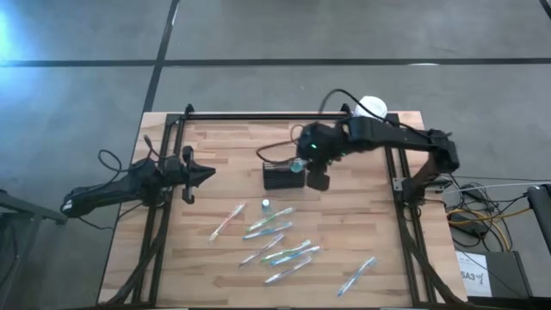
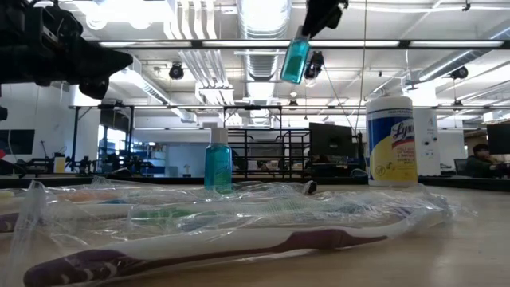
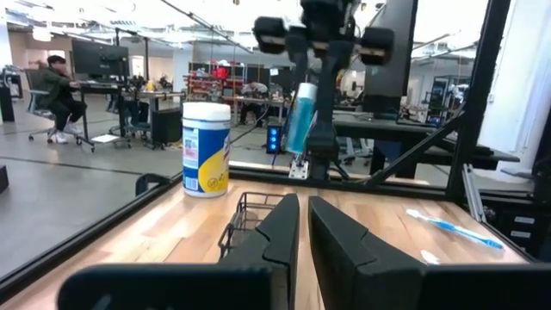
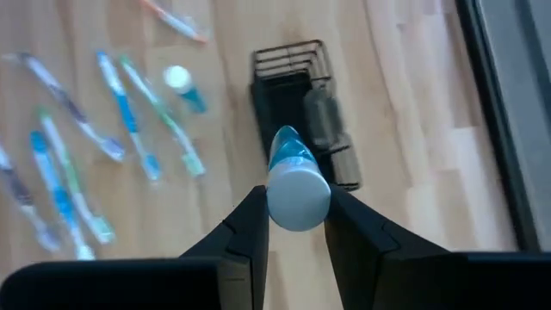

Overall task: Pick & Place toothbrushing station
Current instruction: Put the right blue mouthwash in the wire organizer

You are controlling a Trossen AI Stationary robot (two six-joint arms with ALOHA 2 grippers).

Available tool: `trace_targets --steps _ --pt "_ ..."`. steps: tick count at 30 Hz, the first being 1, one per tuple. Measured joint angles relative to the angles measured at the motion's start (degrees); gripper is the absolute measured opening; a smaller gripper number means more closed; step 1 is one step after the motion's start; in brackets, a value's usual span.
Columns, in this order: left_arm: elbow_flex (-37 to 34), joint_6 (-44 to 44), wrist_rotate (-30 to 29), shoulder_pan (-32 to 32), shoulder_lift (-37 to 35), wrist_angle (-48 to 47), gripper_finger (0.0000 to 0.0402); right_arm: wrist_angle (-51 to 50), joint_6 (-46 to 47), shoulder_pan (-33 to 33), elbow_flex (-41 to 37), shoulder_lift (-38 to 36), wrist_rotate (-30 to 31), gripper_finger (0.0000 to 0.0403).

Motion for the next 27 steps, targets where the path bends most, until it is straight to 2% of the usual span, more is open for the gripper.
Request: trace_targets --steps 9,13,18,27 --pt "0.0 0.52 -0.63 0.02 0.59 -0.73 0.0035 -13.2 -12.07 -2.64 21.33 16.51 -0.77 0.0083" --pt "0.0 0.49 -0.65 0.02 0.61 -1.03 0.0035 -16.18 -16.68 -2.87 29.8 22.95 -3.2 0.0083" --pt "0.0 0.44 -0.69 0.02 0.65 -1.55 0.0035 -15.19 -19.11 -3.7 27.78 24.94 -6.15 0.0083" --pt "-0.02 -0.31 -0.72 0.02 0.83 -2.15 0.0035 -11.03 -19.21 -4.88 25.71 25.71 -6.21 0.0082"
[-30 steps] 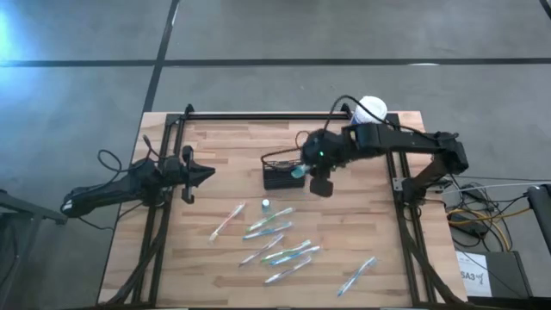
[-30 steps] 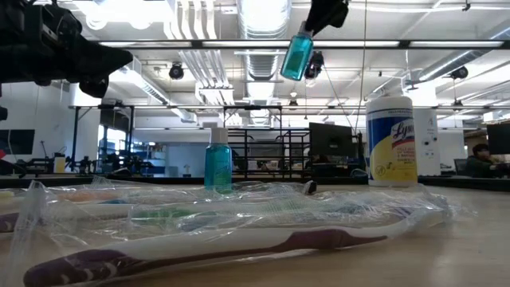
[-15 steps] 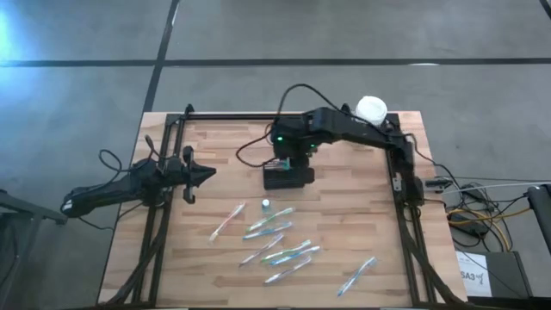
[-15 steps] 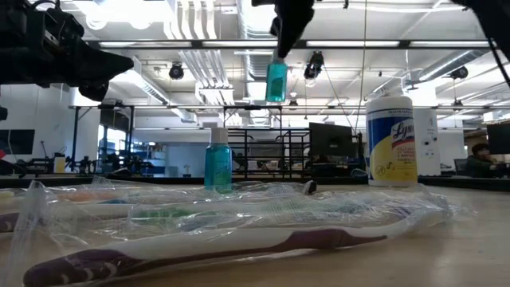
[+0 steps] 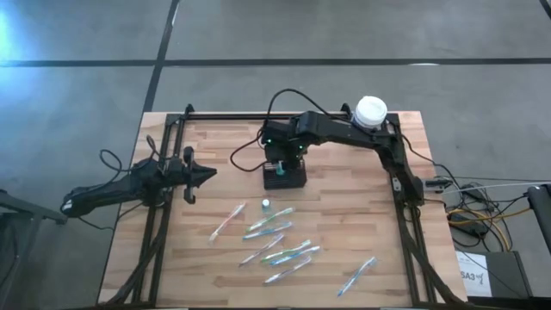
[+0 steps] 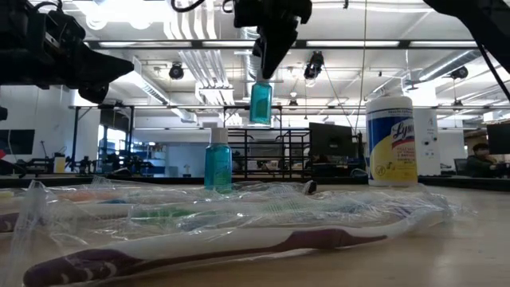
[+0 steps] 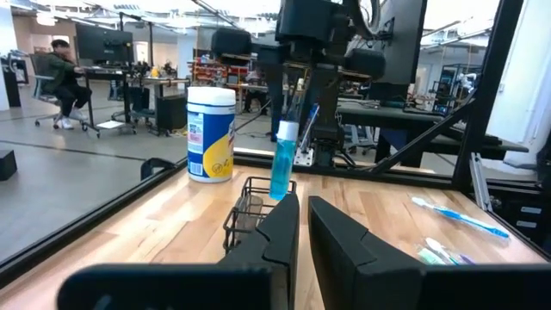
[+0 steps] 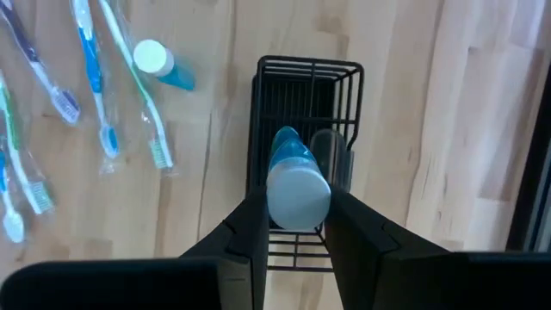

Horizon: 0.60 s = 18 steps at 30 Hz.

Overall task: Pick & Place toothbrushing station
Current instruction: Put the right blue mouthwash in the wire organizer

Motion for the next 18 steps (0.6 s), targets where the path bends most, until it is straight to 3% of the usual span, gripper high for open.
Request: trace_targets --steps 8,18 --pt "0.0 -0.22 0.02 0.0 0.0 -0.32 0.0035 0.5 0.03 0.01 -0.8 2.02 0.01 0.0082" --pt "0.0 -0.22 0.04 0.0 0.0 -0.37 0.0035 6.38 1.69 0.09 -7.27 2.18 -0.52 0.0082"
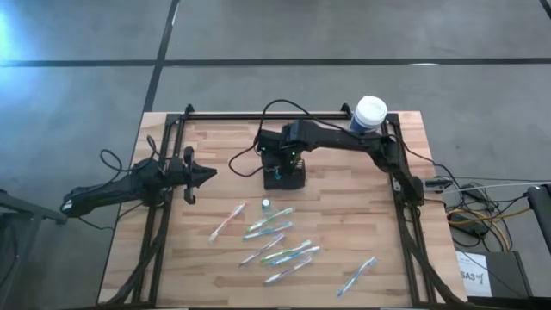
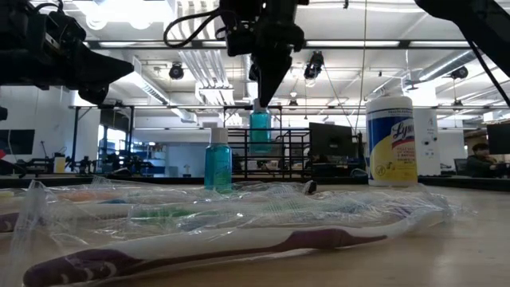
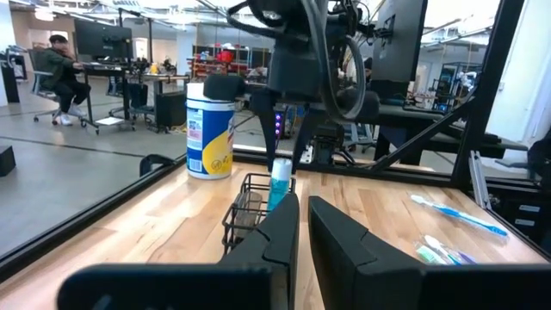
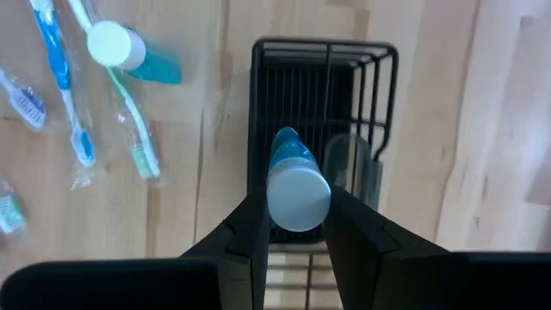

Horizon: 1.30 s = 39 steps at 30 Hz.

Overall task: Pick & Place toothbrushing station
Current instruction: Put the right blue mouthwash in the wire organizer

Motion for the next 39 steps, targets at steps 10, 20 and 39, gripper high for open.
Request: trace_targets --steps 10,20,39 --pt "0.0 0.0 0.0 0.0 -0.01 -0.44 0.0035 4.83 0.02 0.0 -6.05 -0.05 -0.89 0.0082" --pt "0.0 0.02 0.0 0.0 -0.02 -0.42 0.0035 8.35 0.46 -0.03 -9.08 -0.14 -1.12 0.0082" --pt "0.0 0.02 0.02 0.0 -0.02 -0.73 0.0035 11.46 1.4 -0.07 -12.28 -0.25 -1.29 0.0094"
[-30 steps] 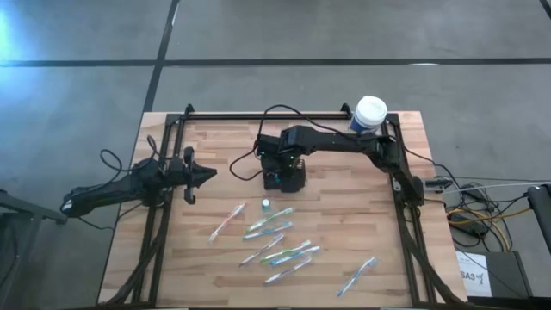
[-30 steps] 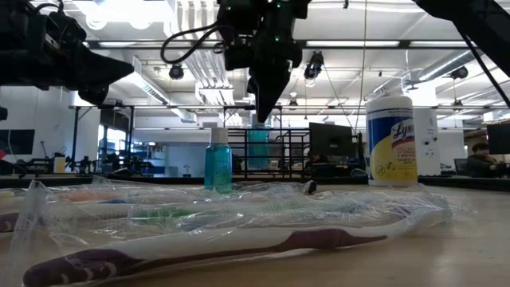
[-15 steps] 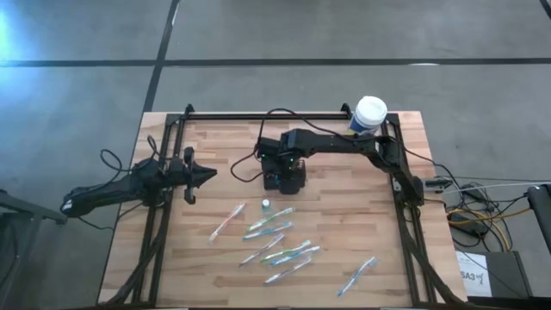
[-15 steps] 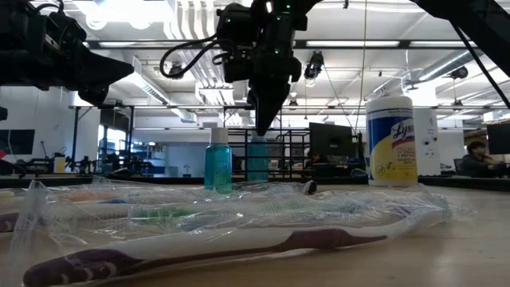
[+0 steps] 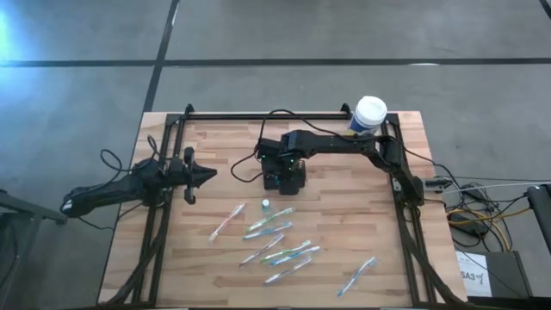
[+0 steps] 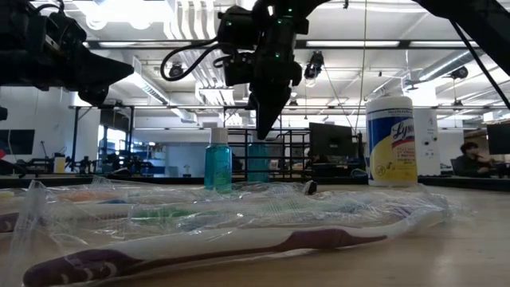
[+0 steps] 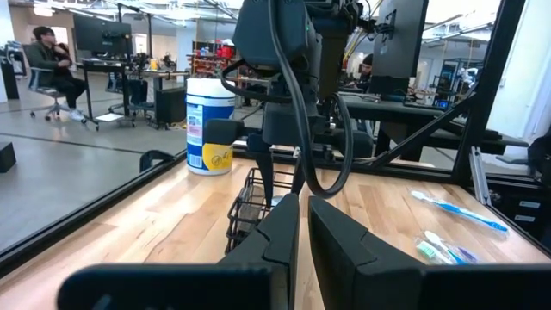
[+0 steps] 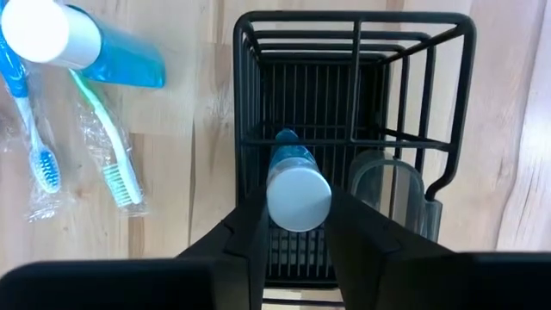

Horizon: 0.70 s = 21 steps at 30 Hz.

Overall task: Pick & Place toothbrushing station
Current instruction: Put the right blue mouthwash in the wire organizer, then put the blue mouthwash in the wire organizer

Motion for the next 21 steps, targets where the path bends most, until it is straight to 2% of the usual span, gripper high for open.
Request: trace_targets --steps 11,21 --pt "0.0 -0.72 0.0 0.0 0.0 -0.11 0.0035 0.03 1.0 -0.33 2.18 0.22 0.46 0.0166" --pt "0.0 -0.79 0.0 -0.02 0.0 -0.11 0.0035 -4.0 1.58 -0.33 3.44 -1.37 0.46 0.0183"
